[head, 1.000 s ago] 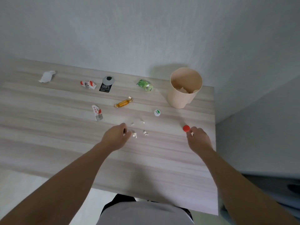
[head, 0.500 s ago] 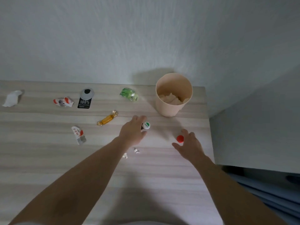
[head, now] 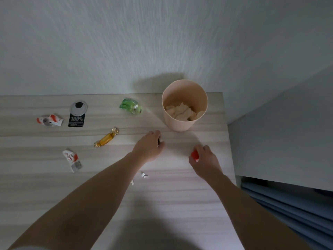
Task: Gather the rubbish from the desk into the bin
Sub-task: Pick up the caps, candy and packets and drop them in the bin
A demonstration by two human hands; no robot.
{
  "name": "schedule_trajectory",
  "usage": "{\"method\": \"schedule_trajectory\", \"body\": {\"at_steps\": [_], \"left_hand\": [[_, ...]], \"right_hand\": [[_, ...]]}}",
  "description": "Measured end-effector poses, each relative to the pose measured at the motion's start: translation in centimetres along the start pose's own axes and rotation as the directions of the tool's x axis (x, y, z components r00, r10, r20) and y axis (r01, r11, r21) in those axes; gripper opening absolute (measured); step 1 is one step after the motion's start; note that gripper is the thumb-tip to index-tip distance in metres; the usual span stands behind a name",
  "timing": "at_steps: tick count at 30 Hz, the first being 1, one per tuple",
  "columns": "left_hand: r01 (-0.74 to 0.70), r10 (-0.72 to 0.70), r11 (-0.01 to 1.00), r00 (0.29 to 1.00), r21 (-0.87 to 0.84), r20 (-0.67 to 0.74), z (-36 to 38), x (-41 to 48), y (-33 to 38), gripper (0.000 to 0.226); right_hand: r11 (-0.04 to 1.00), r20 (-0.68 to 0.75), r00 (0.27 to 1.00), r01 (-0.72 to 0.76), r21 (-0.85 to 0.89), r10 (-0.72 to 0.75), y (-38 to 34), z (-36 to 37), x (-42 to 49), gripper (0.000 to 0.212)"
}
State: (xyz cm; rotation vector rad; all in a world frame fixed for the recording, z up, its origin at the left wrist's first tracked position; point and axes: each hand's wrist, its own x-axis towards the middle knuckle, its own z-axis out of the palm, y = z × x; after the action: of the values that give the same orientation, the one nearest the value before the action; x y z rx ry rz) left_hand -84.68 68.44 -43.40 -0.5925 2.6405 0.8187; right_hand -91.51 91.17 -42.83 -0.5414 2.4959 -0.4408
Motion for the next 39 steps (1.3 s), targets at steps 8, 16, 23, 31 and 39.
{"method": "schedule_trajectory", "body": {"at_steps": [8,16,23,31,39], "left_hand": [[0.040,-0.041,0.999,0.999,-0.034,-0.024,-1.6,-1.7,0.8,0.028],[0.043,-0.048,0.997,0.994,-0.057,-0.097,-2.9,-5.2,1.9,0.026],[0.026,-0.027,1.000,0.995,-0.010,-0.095,-2.0,-7.9,1.1,0.021],[0.024,-0.025,1.000,0.996,-0.014,-0.083,0.0,-10.2,1.4,0.022],[0.068,-0.068,0.998,0.996,0.008,-0.053,0.0,-12.9,0.6,0.024]], "right_hand": [[1.000,-0.015,0.999,-0.031,0.007,0.031,-1.2,-0.9,-0.3,0.015],[0.998,-0.089,0.995,-0.047,0.040,0.051,-0.5,-1.0,-2.6,0.031],[0.994,-0.054,0.993,-0.106,0.019,0.107,3.7,-0.1,-8.0,0.055],[0.979,0.040,0.979,-0.201,-0.021,0.202,6.8,1.4,-13.7,0.075],[0.991,0.059,0.990,-0.129,-0.029,0.131,5.4,2.7,-14.2,0.031]]}}
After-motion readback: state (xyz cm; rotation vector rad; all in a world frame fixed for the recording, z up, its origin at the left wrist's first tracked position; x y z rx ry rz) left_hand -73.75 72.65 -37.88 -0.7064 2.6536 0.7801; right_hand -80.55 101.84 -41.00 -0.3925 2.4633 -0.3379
